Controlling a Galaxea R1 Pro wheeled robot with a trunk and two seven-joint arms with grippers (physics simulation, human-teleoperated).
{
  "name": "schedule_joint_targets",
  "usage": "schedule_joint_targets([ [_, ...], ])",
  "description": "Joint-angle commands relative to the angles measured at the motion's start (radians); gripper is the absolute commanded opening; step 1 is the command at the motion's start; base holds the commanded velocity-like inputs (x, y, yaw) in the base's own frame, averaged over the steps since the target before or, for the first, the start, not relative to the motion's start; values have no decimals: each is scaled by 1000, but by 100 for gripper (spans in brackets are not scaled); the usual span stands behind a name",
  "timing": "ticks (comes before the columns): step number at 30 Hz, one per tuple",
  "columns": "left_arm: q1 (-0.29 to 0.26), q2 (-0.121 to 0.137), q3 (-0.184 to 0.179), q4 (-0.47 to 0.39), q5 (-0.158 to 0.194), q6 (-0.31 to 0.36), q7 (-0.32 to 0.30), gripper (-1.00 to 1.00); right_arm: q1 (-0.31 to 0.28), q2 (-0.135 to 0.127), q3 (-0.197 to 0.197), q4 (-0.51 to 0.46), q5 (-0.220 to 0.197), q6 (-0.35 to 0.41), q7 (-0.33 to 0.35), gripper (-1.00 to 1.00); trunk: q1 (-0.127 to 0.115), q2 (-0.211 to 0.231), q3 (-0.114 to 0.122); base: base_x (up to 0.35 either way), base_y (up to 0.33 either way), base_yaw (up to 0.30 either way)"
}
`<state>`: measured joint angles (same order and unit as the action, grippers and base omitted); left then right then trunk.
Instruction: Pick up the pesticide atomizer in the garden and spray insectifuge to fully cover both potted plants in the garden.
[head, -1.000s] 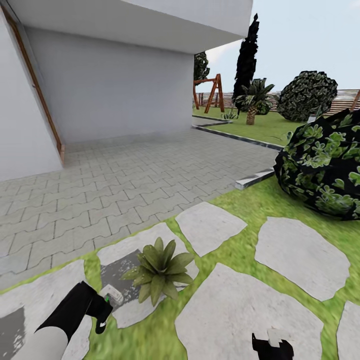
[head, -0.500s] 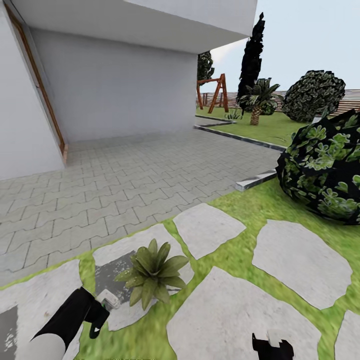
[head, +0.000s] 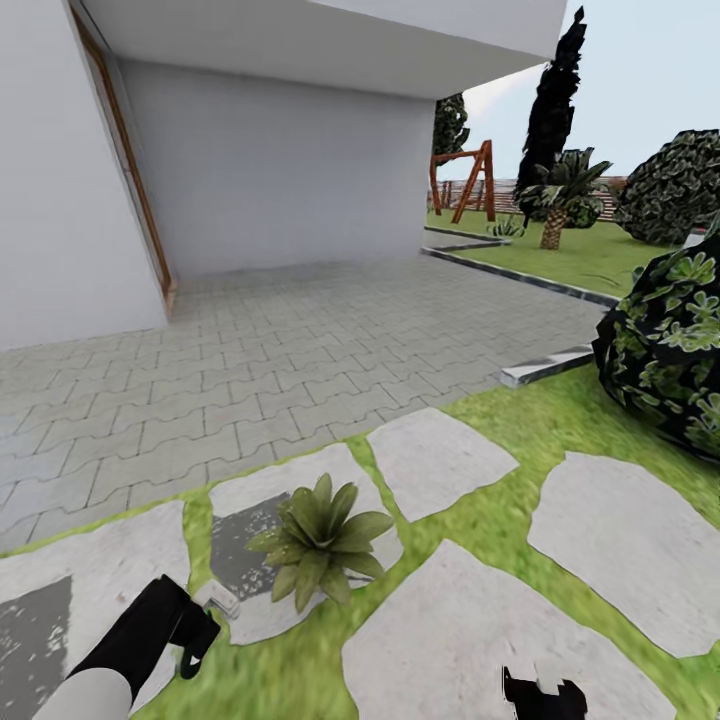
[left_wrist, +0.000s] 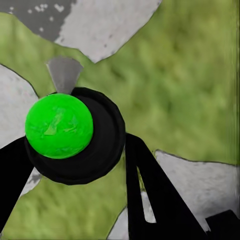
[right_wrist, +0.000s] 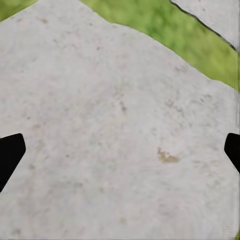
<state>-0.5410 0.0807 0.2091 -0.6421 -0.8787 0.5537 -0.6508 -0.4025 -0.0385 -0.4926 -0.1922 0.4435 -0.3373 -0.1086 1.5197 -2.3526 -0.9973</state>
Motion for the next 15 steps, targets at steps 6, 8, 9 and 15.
schedule_joint_targets([
  [6,0,-1,4,-2,-6,3,-9,-100,-1,0,-6,2,11,-4,-4,100,0,0,-1,0,-271,7],
  [8,0,-1,5,-2,-6,3,-9,-100,-1,0,-6,2,11,-4,-4,100,0,0,-1,0,-272,0],
  [9,0,-1,5,-2,-6,3,-9,-100,-1,0,-6,2,11,-4,-5,100,0,0,-1,0,-272,0],
  [15,-1,-1,5,-4,-6,3,-9,-100,-1,0,-6,2,11,-4,-5,100,0,0,-5,0,-271,135],
])
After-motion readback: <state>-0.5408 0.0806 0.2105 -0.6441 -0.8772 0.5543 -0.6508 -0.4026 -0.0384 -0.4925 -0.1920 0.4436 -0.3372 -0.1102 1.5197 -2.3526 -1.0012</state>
